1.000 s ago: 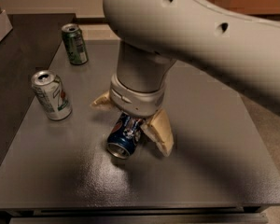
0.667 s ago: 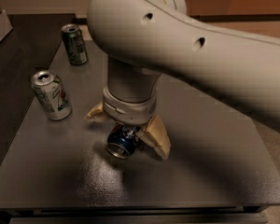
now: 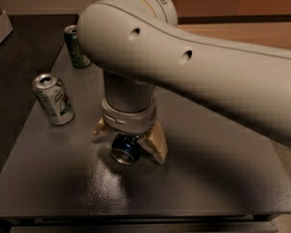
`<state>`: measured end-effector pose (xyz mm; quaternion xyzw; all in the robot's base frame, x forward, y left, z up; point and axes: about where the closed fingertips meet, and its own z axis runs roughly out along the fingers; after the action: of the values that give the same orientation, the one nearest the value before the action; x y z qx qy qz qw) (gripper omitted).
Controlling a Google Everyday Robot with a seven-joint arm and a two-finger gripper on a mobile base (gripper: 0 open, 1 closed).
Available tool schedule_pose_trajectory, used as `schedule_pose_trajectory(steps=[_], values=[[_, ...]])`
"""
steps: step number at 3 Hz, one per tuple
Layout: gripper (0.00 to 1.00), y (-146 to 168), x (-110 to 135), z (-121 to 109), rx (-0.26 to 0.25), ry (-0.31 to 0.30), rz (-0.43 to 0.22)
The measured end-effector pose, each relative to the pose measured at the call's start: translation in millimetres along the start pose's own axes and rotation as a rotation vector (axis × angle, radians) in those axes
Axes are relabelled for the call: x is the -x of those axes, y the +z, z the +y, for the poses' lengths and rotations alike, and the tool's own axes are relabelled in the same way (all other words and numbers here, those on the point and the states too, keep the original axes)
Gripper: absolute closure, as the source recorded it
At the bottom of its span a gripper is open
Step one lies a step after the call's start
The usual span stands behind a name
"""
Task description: Place pepsi can upright
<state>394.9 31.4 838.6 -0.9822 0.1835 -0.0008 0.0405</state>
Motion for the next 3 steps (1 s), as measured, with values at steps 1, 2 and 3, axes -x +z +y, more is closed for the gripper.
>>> schedule_pose_trajectory(steps=[1, 2, 3], values=[[0.41, -0.8, -5.4, 0.4, 0.008, 0.000, 0.009], [0.65, -6.6, -10.8, 0.1, 0.006, 0.026, 0.011], [0.88, -20.8, -19.8, -5.8, -0.021, 0.104, 0.003]])
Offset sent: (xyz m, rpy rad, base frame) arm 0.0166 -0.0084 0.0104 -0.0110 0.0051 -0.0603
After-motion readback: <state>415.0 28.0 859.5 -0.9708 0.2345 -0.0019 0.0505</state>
